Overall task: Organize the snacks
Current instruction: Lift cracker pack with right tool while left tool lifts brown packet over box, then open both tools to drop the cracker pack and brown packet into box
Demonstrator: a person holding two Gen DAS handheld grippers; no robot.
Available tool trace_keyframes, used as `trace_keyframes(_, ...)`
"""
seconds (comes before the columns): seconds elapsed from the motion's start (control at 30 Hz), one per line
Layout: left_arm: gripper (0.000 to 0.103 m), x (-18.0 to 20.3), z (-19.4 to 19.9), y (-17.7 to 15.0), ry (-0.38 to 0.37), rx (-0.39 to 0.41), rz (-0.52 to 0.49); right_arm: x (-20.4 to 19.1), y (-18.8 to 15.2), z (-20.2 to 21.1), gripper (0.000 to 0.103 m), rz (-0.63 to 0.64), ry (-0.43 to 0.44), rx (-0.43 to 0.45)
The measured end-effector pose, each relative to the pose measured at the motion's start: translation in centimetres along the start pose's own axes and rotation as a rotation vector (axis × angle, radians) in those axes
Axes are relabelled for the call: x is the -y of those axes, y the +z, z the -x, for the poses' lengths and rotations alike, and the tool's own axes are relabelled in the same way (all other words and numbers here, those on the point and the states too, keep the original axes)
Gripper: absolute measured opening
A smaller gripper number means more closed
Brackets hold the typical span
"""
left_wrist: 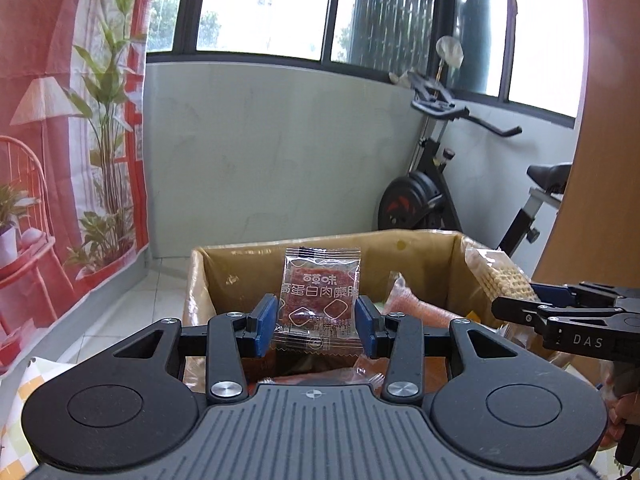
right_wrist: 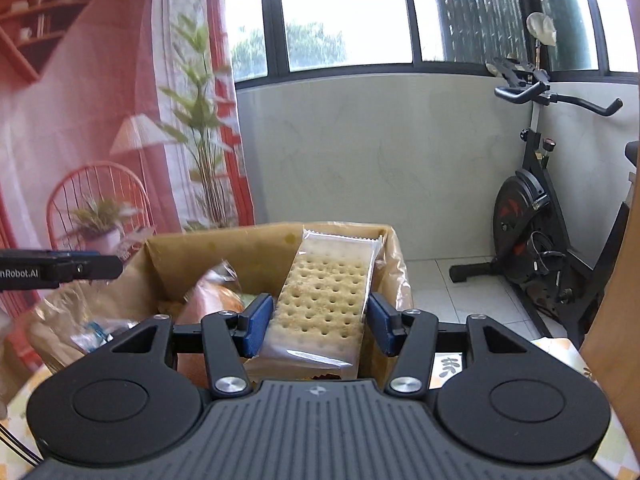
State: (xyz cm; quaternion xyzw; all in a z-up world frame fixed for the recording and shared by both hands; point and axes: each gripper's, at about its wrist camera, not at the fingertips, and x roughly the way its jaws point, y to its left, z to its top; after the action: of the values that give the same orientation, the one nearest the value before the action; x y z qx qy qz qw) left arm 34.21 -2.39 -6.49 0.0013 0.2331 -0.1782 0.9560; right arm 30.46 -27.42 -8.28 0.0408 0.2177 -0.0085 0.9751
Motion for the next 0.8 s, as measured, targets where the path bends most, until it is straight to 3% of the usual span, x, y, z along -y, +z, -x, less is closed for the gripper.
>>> trace_keyframes(0.2,0.051,-0.7,-0.4,-0.3,0.027,-0.051,0.006,-0.7,-0.7,-0.5,0.055,0.042,-0.024,-0.035)
trace_keyframes(0.33,0.075,-0.9,0.5,-0.2,0.051,-0.056,-0.010,-1.5,-0.8,0.0,0.059,0.070,-0.059,-0.047)
trace_keyframes(0.53,0.091,-1.2,2.7,0.3,0.081,-0.036,0.008,-1.7,-0.3,1.4,0.069,0.036,-0.052,-0.038)
trace_keyframes(0.63,0.093,-1.0,4.1,0.5,0.104,-0.011,-0.001,-1.9,0.0,2.4,0.078,0.030,-0.055,-0.034)
trace_keyframes(0.7,0.093,-1.2,5.1,0.6,0.104,0.003,0.012,-1.8,0.2,3.1,0.092,0.014,-0.041,-0.030)
trace_keyframes(0.8,0.094,-1.4,6.4,0.5,0.097,0.023,0.047,-1.3,0.3,4.2,0.094,-0.031,-0.013,-0.023)
